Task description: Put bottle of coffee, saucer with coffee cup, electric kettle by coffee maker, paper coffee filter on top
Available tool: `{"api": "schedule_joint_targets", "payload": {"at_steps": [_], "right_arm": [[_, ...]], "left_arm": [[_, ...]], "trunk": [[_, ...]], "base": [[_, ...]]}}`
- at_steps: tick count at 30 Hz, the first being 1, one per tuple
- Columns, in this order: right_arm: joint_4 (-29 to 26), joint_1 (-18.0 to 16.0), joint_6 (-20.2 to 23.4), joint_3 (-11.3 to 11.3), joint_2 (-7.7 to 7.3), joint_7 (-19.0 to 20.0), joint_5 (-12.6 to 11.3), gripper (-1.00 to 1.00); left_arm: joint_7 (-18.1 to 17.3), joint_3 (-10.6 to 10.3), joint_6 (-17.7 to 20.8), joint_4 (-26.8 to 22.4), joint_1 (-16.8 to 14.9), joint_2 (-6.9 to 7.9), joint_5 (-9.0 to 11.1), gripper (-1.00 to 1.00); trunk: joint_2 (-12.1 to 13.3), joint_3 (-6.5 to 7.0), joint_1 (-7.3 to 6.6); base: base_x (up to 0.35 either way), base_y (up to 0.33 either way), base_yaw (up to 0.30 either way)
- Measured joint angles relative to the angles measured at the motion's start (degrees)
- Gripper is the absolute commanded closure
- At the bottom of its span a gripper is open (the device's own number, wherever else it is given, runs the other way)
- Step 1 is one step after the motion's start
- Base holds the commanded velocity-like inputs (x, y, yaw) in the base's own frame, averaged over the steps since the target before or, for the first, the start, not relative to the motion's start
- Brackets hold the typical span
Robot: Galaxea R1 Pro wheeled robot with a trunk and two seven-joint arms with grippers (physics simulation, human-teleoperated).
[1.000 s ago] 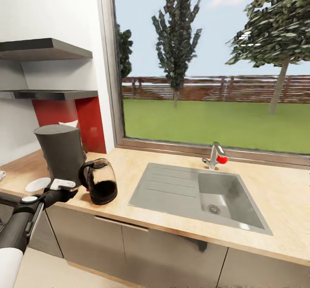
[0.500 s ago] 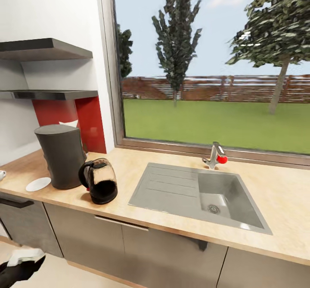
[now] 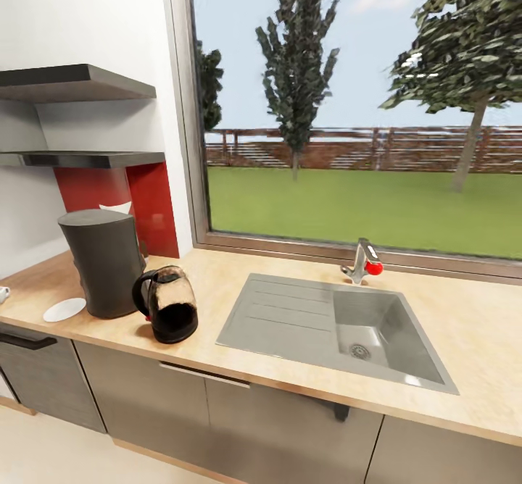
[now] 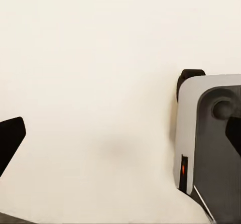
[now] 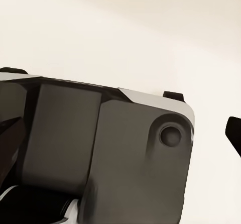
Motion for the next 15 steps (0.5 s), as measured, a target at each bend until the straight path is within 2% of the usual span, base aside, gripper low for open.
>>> {"api": "schedule_joint_targets", "payload": {"at_steps": [1,3,5,9,15], "right_arm": [[0.00,0.00,0.00,0.00,0.00,0.02,0.00,-1.00],[0.00,0.00,0.00,0.06,-0.01,0.04,0.00,-1.00],[0.03,0.00,0.00,0.12,-0.01,0.05,0.04,-1.00],[0.01,0.00,-0.02,0.04,-0.07,0.12,-0.12,-1.00],[0.04,0.00,0.08,-0.02,-0.01,0.03,-0.13,-1.00]], "left_arm": [[2.38,-0.02,-0.47,1.75,0.00,-0.41,-0.08,-1.00],[10.56,-0.01,-1.25,7.11,0.03,-1.34,-0.18,-1.00],[12.96,0.01,-1.21,8.40,0.03,-2.01,-0.15,-1.00],[15.46,0.06,-1.34,8.90,0.04,-2.97,0.05,-1.00],[15.78,0.22,-1.65,8.75,0.01,-3.14,0.25,-1.00]], "trunk": [[0.00,0.00,0.00],[0.00,0.00,0.00],[0.00,0.00,0.00],[0.00,0.00,0.00],[0.00,0.00,0.00]], "base": [[0.000,0.000,0.000],[0.000,0.000,0.000],[0.000,0.000,0.000],[0.000,0.000,0.000],[0.000,0.000,0.028]]}}
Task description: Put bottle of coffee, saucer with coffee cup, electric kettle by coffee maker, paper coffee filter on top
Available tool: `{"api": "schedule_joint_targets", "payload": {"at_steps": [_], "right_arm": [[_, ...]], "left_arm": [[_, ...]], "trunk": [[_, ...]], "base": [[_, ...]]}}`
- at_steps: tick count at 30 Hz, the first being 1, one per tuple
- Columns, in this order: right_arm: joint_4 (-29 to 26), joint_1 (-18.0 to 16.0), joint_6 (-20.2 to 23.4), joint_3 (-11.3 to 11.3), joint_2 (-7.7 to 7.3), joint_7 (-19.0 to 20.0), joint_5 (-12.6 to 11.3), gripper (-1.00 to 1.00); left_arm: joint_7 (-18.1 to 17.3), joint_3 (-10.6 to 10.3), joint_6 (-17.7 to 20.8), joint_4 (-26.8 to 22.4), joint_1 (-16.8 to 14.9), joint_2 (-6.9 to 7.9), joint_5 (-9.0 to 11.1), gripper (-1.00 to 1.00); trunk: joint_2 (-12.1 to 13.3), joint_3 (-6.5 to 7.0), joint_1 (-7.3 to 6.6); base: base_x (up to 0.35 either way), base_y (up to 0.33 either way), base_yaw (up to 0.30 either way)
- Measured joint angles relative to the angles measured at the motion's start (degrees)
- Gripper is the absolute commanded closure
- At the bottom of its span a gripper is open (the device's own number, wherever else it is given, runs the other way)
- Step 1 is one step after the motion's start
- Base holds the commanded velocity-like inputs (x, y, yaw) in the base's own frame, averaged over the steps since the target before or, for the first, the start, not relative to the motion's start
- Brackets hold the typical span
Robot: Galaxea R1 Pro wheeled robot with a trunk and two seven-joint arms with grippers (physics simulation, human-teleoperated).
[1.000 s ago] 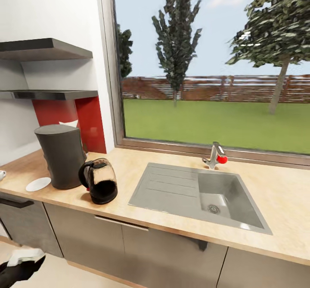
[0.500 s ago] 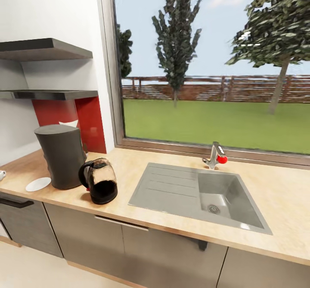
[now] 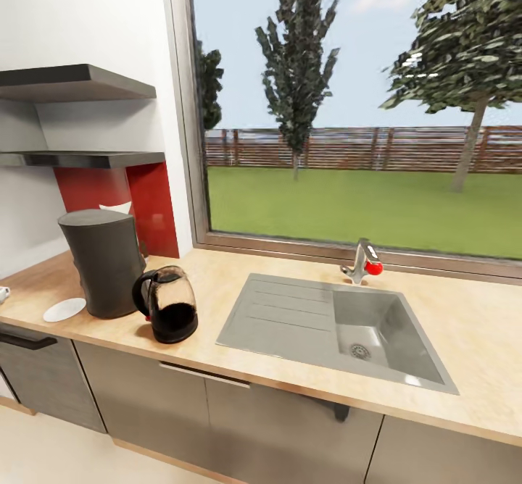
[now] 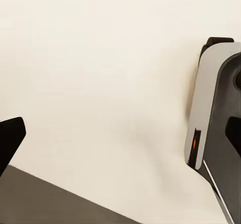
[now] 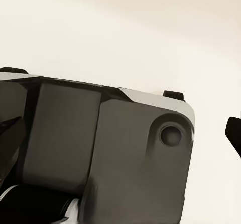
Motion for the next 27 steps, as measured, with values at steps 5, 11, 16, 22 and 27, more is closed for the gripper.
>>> {"api": "schedule_joint_targets", "payload": {"at_steps": [5,11,16,22,27], "right_arm": [[0.54,-0.01,-0.02,0.23,-0.44,-0.06,0.11,-1.00],[0.88,-0.01,0.09,0.06,-0.82,-0.37,-0.33,-1.00],[1.87,-0.03,0.18,0.13,-2.02,-3.76,-2.29,-1.00],[2.30,0.81,0.27,0.22,-6.23,-4.57,-2.83,-1.00],[2.32,2.08,0.22,0.29,-8.10,-4.46,-2.86,-1.00]], "left_arm": [[-0.22,0.28,-0.04,0.00,0.06,-0.24,0.13,-1.00],[-0.15,0.27,0.05,0.06,0.04,-0.59,-0.14,-1.00],[-0.02,0.05,0.11,0.05,0.05,-0.75,-0.33,-1.00],[0.01,-0.18,0.12,-0.01,0.05,-0.67,-0.41,-1.00],[0.05,-0.17,0.29,-0.01,0.06,-0.72,-0.44,-1.00]], "trunk": [[0.00,-0.12,0.00],[0.00,-0.34,0.00],[0.00,-0.53,0.00],[0.00,-0.78,0.00],[0.00,-0.98,0.00]], "base": [[0.000,0.000,0.244],[0.000,0.000,0.264],[0.000,0.000,0.265],[0.000,0.000,0.265],[0.000,0.000,0.265]]}}
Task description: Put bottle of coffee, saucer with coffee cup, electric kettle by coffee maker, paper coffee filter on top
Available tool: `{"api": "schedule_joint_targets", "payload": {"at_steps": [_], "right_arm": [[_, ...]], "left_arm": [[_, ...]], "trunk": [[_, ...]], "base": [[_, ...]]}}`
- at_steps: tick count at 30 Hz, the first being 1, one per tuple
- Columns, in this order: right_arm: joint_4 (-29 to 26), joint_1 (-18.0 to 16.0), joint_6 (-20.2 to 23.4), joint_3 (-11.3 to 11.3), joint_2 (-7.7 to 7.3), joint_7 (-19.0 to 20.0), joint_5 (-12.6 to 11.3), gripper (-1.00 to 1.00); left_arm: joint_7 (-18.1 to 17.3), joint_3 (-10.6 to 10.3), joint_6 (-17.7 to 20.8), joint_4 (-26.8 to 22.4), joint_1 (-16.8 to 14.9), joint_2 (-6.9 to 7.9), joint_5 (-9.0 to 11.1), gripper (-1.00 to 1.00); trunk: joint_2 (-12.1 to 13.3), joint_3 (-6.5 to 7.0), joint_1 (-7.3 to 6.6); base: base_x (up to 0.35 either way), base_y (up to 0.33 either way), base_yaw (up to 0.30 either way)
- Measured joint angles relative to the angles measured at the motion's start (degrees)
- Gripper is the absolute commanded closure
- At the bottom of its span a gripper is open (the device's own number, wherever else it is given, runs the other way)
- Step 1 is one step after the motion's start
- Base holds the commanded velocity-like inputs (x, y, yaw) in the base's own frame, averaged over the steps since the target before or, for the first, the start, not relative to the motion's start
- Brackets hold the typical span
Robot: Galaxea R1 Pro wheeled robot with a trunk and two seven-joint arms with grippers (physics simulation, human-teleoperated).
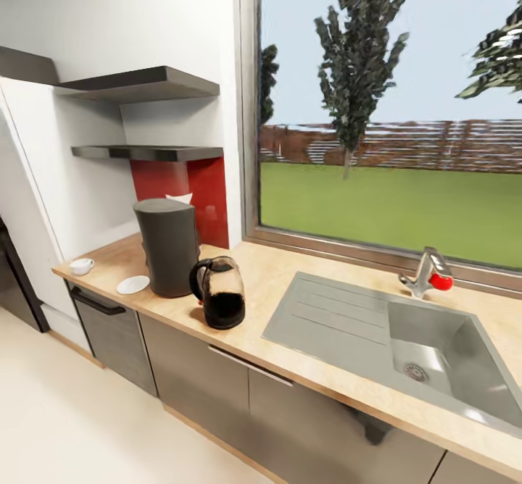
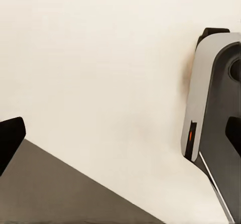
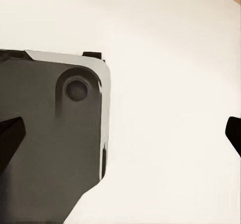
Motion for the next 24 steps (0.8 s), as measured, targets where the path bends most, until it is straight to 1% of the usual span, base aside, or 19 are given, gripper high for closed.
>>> {"api": "schedule_joint_targets", "payload": {"at_steps": [2,6,8,9,24], "right_arm": [[0.00,0.39,0.03,0.06,0.00,0.04,0.00,-1.00],[-0.08,0.65,0.07,0.11,2.11,0.06,0.00,-1.00],[-0.09,0.71,0.08,0.12,3.20,0.01,0.00,-1.00],[-0.10,0.73,0.08,0.10,3.52,-0.01,0.00,-1.00],[-0.29,0.70,0.09,0.10,3.63,-0.02,-0.09,-1.00]], "left_arm": [[0.09,0.02,0.20,0.00,0.01,-0.01,-0.01,-1.00],[0.25,0.36,0.11,-0.09,-0.02,-0.01,0.24,-1.00],[0.27,0.54,-0.08,-0.17,-0.04,-0.02,0.46,-1.00],[0.27,0.62,-0.19,-0.30,-0.05,-0.02,0.53,-1.00],[0.27,0.84,-0.26,-0.48,-0.06,-0.02,0.60,-1.00]], "trunk": [[0.00,-0.08,0.00],[-0.01,-0.26,-0.02],[-0.01,-0.35,-0.02],[-0.01,-0.40,-0.02],[0.01,-1.13,-0.02]], "base": [[0.020,0.013,0.264],[0.171,0.121,0.258],[0.225,0.230,0.253],[0.196,0.275,0.253],[0.138,0.318,0.253]]}}
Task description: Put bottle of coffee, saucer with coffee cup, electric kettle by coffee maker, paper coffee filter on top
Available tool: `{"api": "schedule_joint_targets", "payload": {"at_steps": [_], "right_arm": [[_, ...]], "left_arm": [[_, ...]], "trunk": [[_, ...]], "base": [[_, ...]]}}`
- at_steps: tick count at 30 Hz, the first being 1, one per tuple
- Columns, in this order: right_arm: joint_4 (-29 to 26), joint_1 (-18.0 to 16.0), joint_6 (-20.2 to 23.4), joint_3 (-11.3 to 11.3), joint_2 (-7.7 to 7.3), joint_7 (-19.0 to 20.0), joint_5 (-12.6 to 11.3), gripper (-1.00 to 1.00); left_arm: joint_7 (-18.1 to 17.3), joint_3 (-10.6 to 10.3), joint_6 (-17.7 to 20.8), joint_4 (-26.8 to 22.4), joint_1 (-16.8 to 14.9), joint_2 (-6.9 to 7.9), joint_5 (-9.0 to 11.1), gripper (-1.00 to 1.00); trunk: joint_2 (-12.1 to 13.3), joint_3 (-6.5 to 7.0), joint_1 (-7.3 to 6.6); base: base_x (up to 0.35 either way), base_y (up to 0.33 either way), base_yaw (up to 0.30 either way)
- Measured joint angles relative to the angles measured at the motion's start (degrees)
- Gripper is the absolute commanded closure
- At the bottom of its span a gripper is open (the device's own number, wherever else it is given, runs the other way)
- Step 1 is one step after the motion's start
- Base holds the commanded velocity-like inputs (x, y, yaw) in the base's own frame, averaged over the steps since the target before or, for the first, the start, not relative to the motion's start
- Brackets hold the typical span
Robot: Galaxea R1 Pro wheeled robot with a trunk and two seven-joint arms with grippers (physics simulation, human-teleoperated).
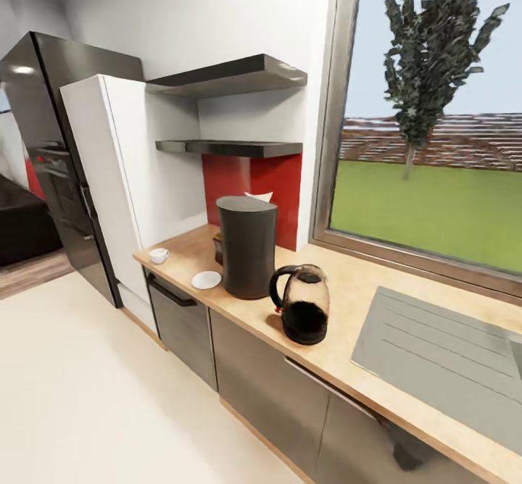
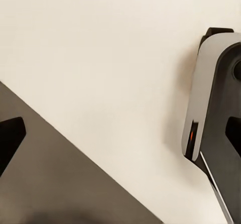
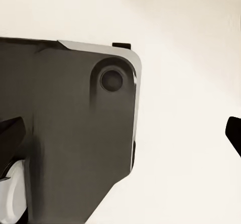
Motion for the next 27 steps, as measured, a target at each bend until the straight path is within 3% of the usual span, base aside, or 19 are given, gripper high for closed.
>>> {"api": "schedule_joint_targets", "payload": {"at_steps": [19,27], "right_arm": [[0.01,0.00,-0.01,0.00,0.00,0.00,0.00,-1.00],[0.00,0.01,-0.24,0.02,0.00,-0.28,0.23,-1.00]], "left_arm": [[0.00,0.00,-0.06,-0.09,0.00,-0.08,0.16,-1.00],[0.00,0.06,-0.49,-0.08,-0.01,-0.08,0.09,-1.00]], "trunk": [[0.00,-0.91,0.00],[0.00,-1.01,-0.01]], "base": [[0.131,0.329,0.250],[0.183,0.309,0.043]]}}
